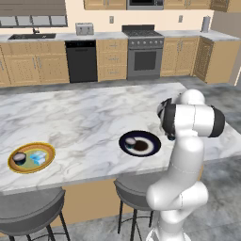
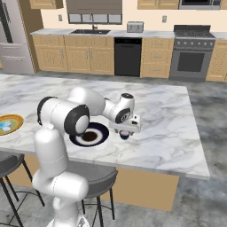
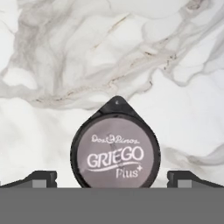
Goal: Place two yogurt containers on each plate.
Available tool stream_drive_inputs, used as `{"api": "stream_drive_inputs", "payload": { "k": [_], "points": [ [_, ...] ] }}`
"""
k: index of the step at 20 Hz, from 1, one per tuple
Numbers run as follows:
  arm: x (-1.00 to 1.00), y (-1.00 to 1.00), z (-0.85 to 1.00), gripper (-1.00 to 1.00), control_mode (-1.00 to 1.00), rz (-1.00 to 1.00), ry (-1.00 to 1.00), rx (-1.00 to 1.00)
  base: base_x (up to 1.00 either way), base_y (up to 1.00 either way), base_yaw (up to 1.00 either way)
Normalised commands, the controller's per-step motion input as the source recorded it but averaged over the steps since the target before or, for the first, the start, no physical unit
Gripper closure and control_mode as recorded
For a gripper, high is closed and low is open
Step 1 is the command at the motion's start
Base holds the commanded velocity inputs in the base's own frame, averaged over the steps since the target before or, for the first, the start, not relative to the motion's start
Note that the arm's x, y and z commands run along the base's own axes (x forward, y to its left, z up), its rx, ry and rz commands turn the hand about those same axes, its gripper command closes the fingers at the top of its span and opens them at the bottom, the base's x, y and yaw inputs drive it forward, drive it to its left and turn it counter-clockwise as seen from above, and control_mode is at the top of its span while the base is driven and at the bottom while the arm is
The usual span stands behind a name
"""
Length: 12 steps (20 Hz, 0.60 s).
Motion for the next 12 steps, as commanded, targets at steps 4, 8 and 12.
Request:
{"api": "stream_drive_inputs", "payload": {
  "k": [4, 8, 12],
  "points": [
    [0.13, 0.00, -0.16, -1.00, -1.00, 0.00, 0.00, 0.00, 0.00, 0.00, 0.00],
    [0.10, 0.00, -0.11, -1.00, -1.00, 0.00, 0.00, 0.00, 0.00, 0.00, 0.00],
    [0.08, 0.00, -0.12, -1.00, -1.00, 0.00, 0.00, 0.00, 0.00, 0.00, 0.00]
  ]
}}
